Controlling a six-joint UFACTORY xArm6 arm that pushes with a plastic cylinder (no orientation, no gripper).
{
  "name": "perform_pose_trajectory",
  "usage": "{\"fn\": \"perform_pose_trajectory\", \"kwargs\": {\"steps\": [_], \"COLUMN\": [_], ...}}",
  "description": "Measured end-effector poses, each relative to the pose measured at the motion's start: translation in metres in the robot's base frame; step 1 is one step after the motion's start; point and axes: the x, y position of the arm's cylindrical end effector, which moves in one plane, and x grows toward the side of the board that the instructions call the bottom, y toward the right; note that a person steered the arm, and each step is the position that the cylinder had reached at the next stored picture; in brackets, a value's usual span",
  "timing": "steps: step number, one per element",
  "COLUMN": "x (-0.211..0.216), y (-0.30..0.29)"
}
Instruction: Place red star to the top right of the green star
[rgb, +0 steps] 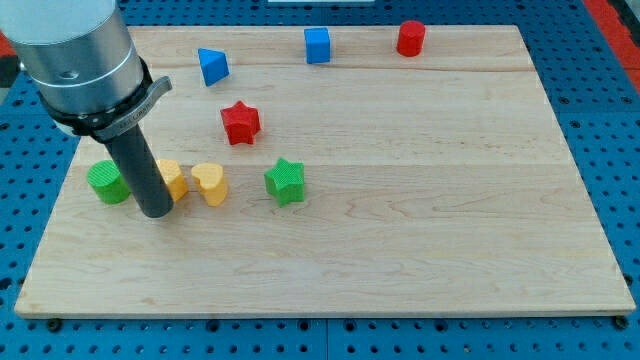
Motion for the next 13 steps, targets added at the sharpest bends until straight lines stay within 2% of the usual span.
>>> {"fn": "perform_pose_trajectory", "kwargs": {"steps": [1,2,3,4,5,7,8,9,11,13], "x": [0.042,0.039,0.007,-0.009,-0.044,-0.107,-0.117,-0.148,-0.172,-0.172], "y": [0.057,0.174,0.246,0.236,0.236,0.197,0.162,0.149,0.094,-0.006]}}
